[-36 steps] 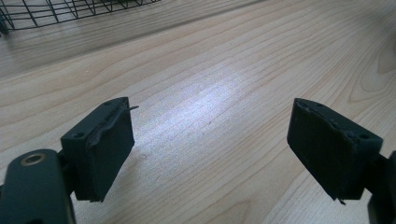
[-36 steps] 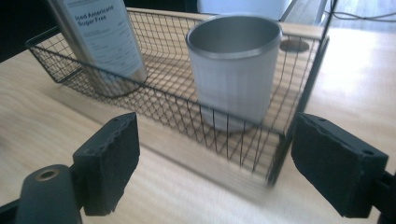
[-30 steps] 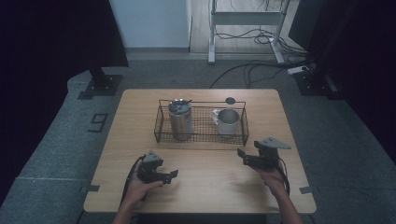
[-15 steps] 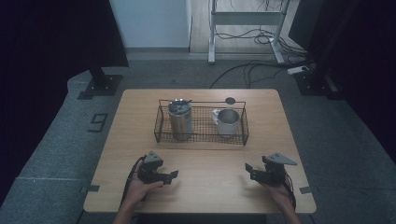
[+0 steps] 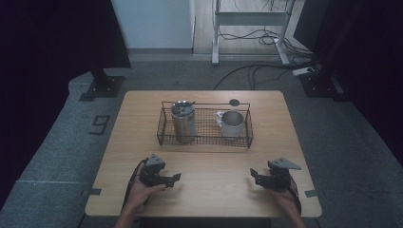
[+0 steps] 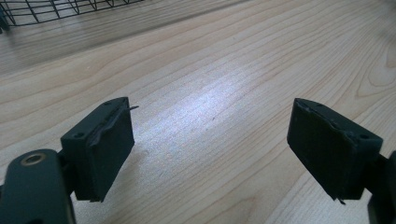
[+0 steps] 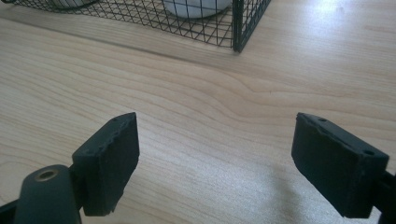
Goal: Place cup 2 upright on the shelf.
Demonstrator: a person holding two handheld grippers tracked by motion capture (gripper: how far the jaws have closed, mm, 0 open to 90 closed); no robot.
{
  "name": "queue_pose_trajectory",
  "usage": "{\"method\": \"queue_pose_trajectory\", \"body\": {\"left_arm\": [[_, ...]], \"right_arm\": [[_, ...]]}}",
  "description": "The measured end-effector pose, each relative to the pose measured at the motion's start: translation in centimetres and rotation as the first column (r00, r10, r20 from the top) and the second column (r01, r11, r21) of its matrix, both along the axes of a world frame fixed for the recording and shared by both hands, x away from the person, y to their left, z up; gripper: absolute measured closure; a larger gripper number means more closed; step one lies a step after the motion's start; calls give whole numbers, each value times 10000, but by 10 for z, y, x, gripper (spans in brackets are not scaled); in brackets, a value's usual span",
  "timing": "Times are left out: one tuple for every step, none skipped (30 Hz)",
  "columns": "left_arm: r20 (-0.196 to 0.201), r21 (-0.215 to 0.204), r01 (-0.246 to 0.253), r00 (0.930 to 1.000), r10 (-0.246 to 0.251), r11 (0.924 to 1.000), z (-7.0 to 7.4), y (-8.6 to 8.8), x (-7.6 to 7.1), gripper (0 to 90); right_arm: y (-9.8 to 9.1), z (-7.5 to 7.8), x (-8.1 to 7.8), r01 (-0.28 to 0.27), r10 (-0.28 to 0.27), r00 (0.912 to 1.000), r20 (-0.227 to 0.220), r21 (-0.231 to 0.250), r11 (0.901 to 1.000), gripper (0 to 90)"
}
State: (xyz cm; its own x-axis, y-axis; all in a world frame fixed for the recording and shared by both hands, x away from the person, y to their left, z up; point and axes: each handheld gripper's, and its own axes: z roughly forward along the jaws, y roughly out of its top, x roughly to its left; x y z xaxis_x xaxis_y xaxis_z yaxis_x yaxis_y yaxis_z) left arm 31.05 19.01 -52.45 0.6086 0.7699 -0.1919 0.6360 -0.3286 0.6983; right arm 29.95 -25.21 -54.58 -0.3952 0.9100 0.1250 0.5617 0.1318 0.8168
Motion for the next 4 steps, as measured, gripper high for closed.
{"method": "queue_pose_trajectory", "body": {"left_arm": [[1, 7, 1, 10000, -1, 10000, 0, 0, 0, 148], [-1, 14, 1, 10000, -1, 10000, 0, 0, 0, 148], [-2, 7, -2, 10000, 2, 10000, 0, 0, 0, 148], [10, -10, -13, 10000, 13, 10000, 0, 0, 0, 148]], "right_arm": [[0, 0, 0, -3, 3, 10000, -9, -21, 10000, 147], [0, -1, 0, 14, -14, 10000, -34, -63, 10000, 144], [-1, -2, 1, 34, -34, 10000, -75, -119, 9999, 139], [-1, -2, 1, 85, -87, 9999, -133, -177, 9998, 135]]}}
